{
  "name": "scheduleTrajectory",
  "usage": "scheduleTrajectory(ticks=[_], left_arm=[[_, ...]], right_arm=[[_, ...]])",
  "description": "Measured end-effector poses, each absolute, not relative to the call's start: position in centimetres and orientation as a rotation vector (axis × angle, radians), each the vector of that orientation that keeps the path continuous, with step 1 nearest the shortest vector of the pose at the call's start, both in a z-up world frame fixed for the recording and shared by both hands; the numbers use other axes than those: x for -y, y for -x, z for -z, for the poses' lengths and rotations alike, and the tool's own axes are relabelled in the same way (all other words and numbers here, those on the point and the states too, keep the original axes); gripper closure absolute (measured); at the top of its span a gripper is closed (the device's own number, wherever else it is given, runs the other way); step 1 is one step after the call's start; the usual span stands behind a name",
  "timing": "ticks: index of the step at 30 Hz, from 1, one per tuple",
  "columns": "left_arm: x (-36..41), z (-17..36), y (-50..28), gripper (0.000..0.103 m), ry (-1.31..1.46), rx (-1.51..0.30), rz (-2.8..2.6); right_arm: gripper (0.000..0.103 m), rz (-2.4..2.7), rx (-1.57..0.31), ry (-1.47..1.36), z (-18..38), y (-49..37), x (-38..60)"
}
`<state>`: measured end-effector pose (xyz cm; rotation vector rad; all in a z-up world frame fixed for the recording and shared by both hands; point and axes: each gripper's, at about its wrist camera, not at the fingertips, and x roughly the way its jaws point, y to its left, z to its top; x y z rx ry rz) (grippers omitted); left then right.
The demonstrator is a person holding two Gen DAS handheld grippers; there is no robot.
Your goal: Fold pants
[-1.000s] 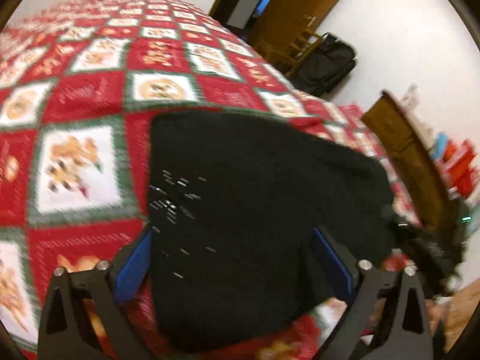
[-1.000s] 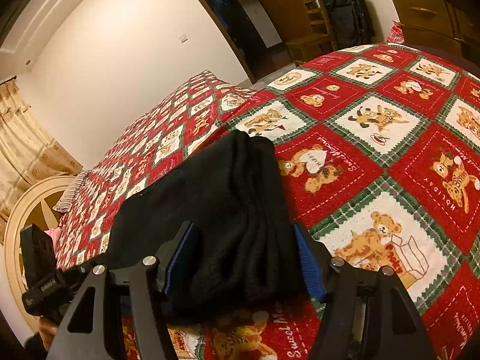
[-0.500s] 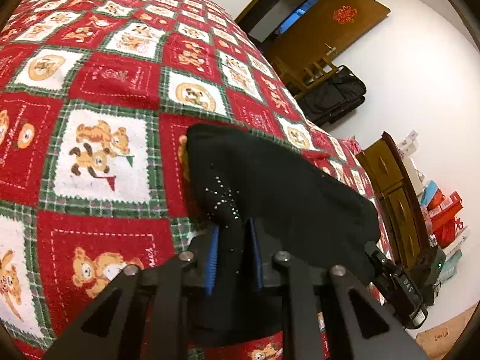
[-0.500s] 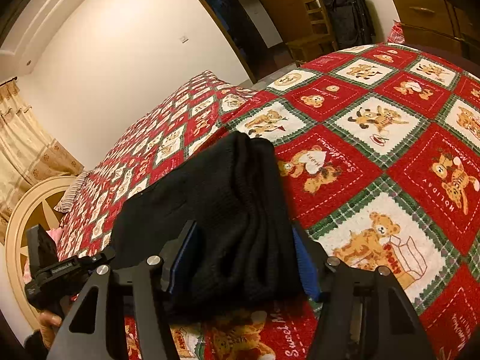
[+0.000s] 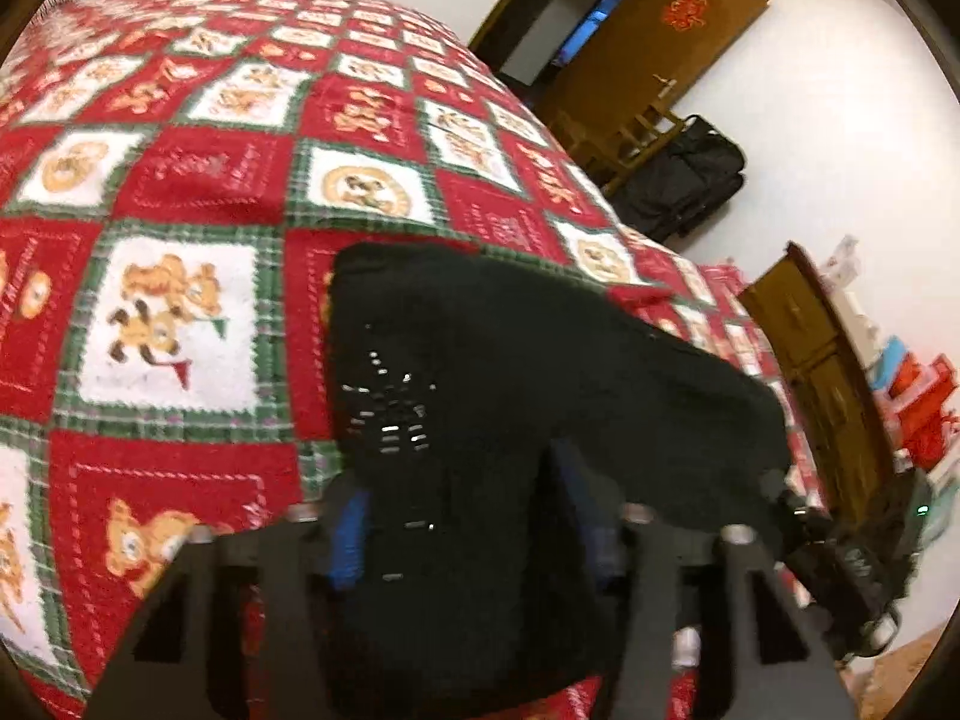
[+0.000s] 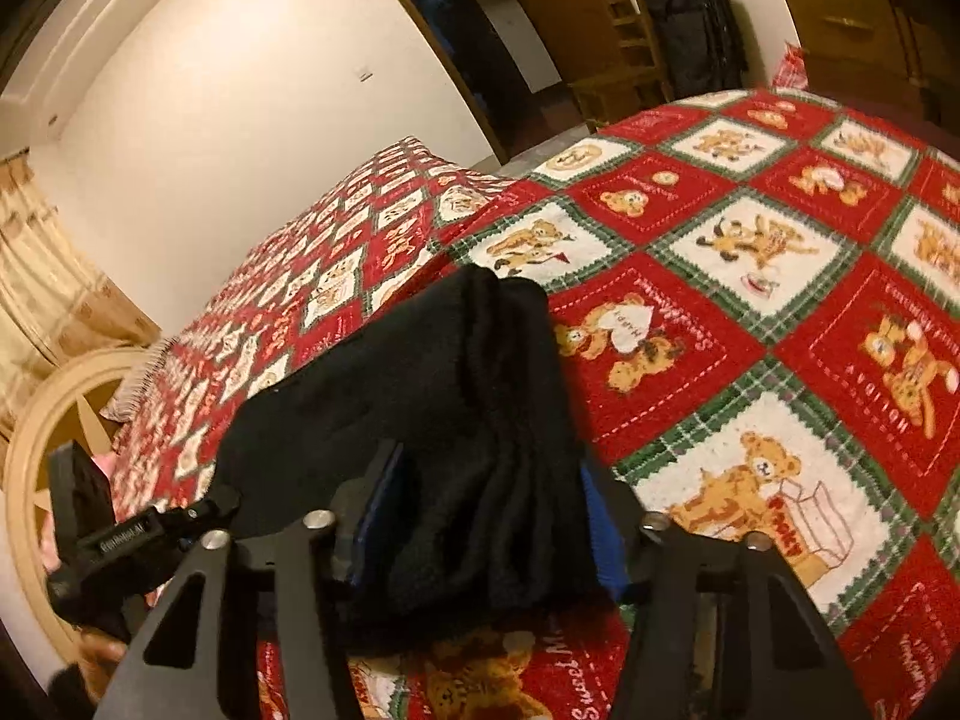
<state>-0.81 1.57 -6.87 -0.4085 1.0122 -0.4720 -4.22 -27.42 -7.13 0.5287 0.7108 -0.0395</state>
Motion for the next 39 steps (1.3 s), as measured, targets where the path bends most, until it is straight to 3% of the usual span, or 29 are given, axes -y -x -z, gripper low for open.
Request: scheduleTrajectory(ticks=[1,4,7,26,39], left_arm=[[-1.9,7.0,0.7,0.071,0.445,-1.021,0.489],[-1.9,6.4,0.7,0.080,0.443,-1.007,0.503],[-1.2,5.1,1.1,0.083,0.374,-0.961,0.504],[-1.8,1.0,0.2,0.083,0.233,-0.854,0.412],[-6.0,-1.3,-1.5,0.083,0.226,-0.781,0.291]], right_arm=[[0.071,0.041,-0.713,-0.513,6.9,4.2,27.1],[0.074,0.076,-0.714,-0.387,6.1,4.0,25.5],[0.075,0.077,-0.694,-0.374,5.3,4.3,25.1],[0.076,0.008,-0.576,-0.265,0.3,3.1,20.9],[0.076,-0.129,-0.557,-0.210,-1.6,-2.2,15.5]])
